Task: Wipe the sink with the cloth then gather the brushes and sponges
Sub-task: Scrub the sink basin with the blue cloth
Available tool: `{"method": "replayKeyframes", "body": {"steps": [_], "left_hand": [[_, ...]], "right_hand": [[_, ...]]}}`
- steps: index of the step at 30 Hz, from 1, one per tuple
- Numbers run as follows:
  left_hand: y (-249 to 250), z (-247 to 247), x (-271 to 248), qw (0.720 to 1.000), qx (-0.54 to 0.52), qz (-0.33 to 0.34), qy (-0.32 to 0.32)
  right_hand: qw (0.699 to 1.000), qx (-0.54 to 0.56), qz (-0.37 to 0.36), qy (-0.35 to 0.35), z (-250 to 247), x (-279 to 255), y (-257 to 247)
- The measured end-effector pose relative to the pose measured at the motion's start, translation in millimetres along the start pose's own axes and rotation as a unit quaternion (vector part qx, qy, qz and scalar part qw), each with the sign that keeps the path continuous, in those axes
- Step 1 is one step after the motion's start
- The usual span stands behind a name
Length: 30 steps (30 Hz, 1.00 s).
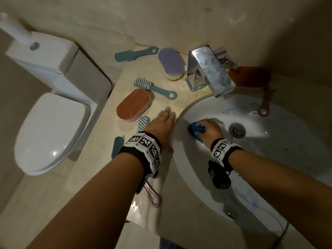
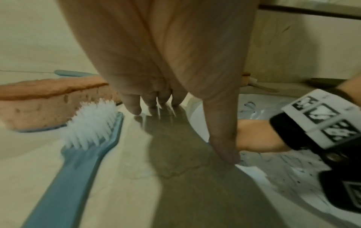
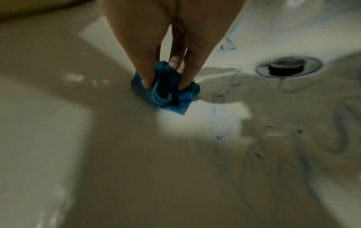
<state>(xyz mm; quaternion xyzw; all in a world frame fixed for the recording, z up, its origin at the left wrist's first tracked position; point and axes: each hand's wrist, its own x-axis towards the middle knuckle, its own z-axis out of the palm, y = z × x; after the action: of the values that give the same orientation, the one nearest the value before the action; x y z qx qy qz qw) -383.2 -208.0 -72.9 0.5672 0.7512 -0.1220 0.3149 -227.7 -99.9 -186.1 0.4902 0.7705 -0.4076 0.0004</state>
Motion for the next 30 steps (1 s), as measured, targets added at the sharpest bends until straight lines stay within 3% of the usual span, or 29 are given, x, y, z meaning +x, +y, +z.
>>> {"method": "replayKeyframes", "body": {"steps": [3, 7, 9, 14, 17, 22, 27, 30], "left_hand": [[-1, -2, 4, 1.000, 0.026, 0.007, -0.008], [-1, -4, 9, 0.997, 0.074, 0.008, -0.028], [-3, -2, 11, 0.996, 0.079, 0.009, -0.028], [-3, -4, 11, 0.998, 0.065, 0.009, -0.023], [-1, -7, 10, 0.998, 0.057, 0.007, -0.033], [-1, -7, 9, 0.998, 0.051, 0.008, -0.033], [0, -8, 11, 0.998, 0.056, 0.007, -0.035], [2, -10, 9, 0.998, 0.054, 0.004, -0.041]], "right_hand": [[0.995, -0.076, -0.051, -0.038, 11, -16, 5], [0.991, -0.089, -0.079, -0.064, 10, -10, 16], [0.996, -0.052, -0.069, -0.023, 9, 2, 23], [0.988, 0.094, 0.074, 0.100, 17, 25, 7], [0.936, 0.301, 0.111, 0.144, 11, 28, -13], [0.878, 0.318, 0.164, 0.317, -28, 38, 9], [0.914, 0.274, 0.149, 0.259, -12, 43, -3], [0.857, 0.360, 0.188, 0.318, -34, 40, 10]]}}
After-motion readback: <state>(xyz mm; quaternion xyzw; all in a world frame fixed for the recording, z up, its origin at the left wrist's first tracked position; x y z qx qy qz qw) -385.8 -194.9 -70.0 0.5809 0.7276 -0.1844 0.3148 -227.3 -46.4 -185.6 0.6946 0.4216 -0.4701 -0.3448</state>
